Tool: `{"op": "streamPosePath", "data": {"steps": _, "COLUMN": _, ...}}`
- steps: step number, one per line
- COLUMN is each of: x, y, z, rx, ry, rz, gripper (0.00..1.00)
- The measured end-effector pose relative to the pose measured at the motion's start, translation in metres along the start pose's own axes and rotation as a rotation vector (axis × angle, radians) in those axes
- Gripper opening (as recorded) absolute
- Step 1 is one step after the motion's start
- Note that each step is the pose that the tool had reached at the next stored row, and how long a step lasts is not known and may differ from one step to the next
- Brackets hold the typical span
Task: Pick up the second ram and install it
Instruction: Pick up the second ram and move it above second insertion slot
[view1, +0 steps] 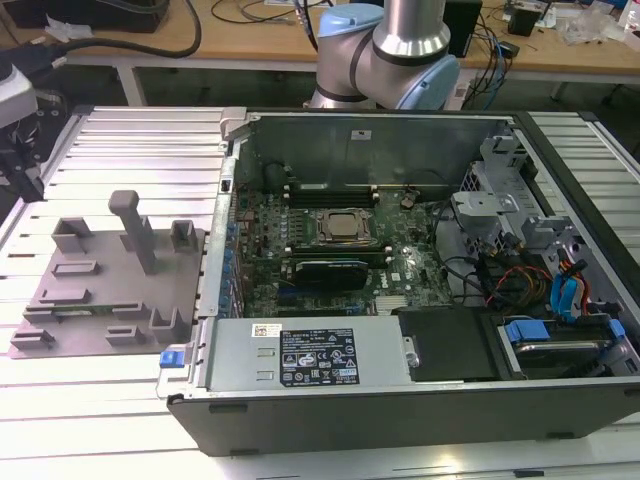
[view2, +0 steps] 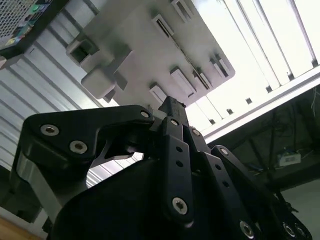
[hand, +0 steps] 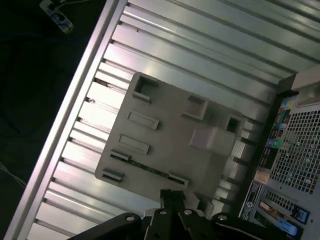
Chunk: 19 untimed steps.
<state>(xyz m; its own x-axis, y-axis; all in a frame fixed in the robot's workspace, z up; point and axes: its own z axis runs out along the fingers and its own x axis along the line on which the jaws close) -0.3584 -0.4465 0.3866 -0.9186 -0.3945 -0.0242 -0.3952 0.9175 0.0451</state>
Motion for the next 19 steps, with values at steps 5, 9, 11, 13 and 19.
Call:
{"op": "streamPosePath", "data": {"steps": 5, "x": 0.0000, "y": 0.0000, "z": 0.0000, "rx": -0.0026, "ry": 0.0048, "rz": -0.106, "gripper": 0.08}}
{"op": "streamPosePath", "data": {"steps": 9, "x": 0.0000, "y": 0.0000, "z": 0.0000, "rx": -0.0047, "ry": 0.0089, "rz": -0.196, "gripper": 0.08}}
{"op": "streamPosePath", "data": {"steps": 11, "x": 0.0000, "y": 0.0000, "z": 0.0000, "rx": -0.0057, "ry": 0.0106, "rz": -0.236, "gripper": 0.08}}
{"op": "streamPosePath", "data": {"steps": 13, "x": 0.0000, "y": 0.0000, "z": 0.0000, "rx": -0.0066, "ry": 0.0123, "rz": -0.273, "gripper": 0.08}}
{"op": "streamPosePath", "data": {"steps": 19, "x": 0.0000, "y": 0.0000, "z": 0.0000, "rx": -0.0093, "ry": 0.0173, "rz": -0.383, "gripper": 0.08}}
